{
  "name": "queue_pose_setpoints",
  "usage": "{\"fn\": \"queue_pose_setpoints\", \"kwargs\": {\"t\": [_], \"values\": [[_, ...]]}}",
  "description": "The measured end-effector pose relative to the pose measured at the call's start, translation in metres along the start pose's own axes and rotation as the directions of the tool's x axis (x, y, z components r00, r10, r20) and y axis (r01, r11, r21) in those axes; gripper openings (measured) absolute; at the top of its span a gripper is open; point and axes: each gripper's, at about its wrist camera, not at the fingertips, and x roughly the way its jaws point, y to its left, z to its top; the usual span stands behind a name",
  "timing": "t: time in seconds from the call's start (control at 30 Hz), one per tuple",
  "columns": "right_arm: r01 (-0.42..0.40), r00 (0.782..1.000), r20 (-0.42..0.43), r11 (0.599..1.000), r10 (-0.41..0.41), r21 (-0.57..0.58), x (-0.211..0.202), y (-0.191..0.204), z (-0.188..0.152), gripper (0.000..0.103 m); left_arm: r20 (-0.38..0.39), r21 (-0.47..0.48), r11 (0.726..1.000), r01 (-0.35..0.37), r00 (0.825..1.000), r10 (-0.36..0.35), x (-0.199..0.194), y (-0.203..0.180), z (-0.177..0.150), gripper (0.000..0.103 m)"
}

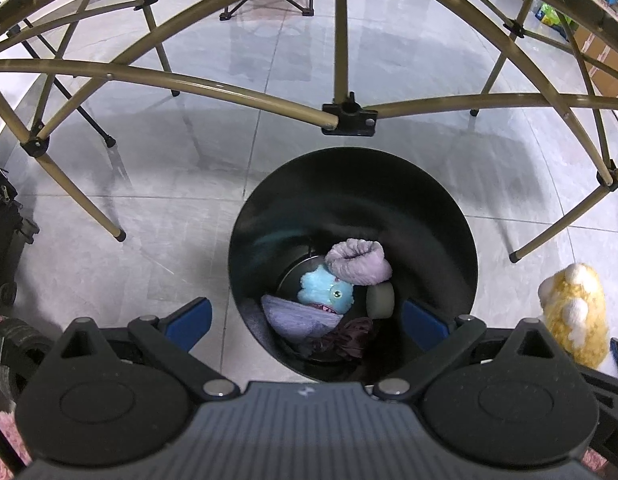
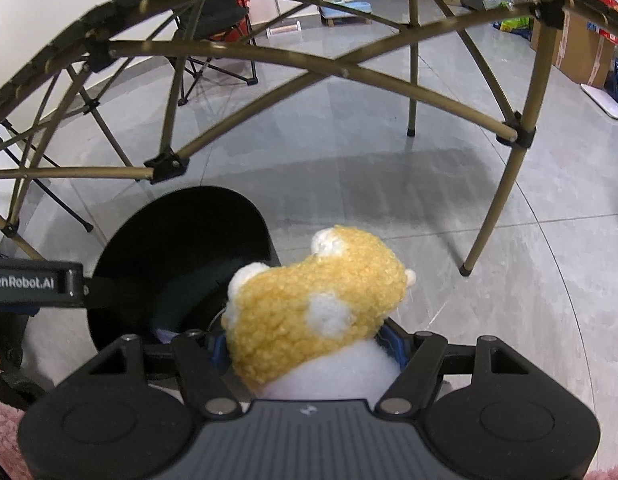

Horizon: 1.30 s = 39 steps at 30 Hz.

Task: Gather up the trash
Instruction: 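Move the right tool over the bin and open it to drop the hamster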

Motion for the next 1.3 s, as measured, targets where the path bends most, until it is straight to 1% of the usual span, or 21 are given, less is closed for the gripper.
{"fn": "queue_pose_setpoints", "kwargs": {"t": [0.33, 0.57, 0.8, 1.03, 1.3], "values": [[-0.027, 0.999, 0.016, 0.999, 0.027, -0.044, -0.002, 0.034, 0.009, 0.07, 0.017, -0.043, 0.999, -0.013, 1.0, 0.014, -0.005, 0.025, -0.006, 0.103], [-0.052, 0.998, 0.025, 0.995, 0.055, -0.082, 0.001, 0.063, 0.016, 0.07, 0.025, -0.095, 0.995, -0.024, 0.999, 0.027, -0.01, 0.053, -0.009, 0.103], [-0.064, 0.998, 0.023, 0.99, 0.067, -0.123, 0.01, 0.092, 0.02, 0.07, 0.029, -0.159, 0.987, -0.031, 0.999, 0.036, -0.013, 0.087, -0.011, 0.103], [-0.06, 0.998, 0.011, 0.988, 0.062, -0.145, 0.022, 0.112, 0.024, 0.07, 0.024, -0.223, 0.974, -0.042, 0.999, 0.048, -0.014, 0.117, -0.015, 0.103], [-0.082, 0.996, 0.01, 0.985, 0.084, -0.15, 0.029, 0.134, 0.029, 0.07, 0.03, -0.264, 0.963, -0.043, 0.998, 0.053, -0.019, 0.135, -0.019, 0.103]]}}
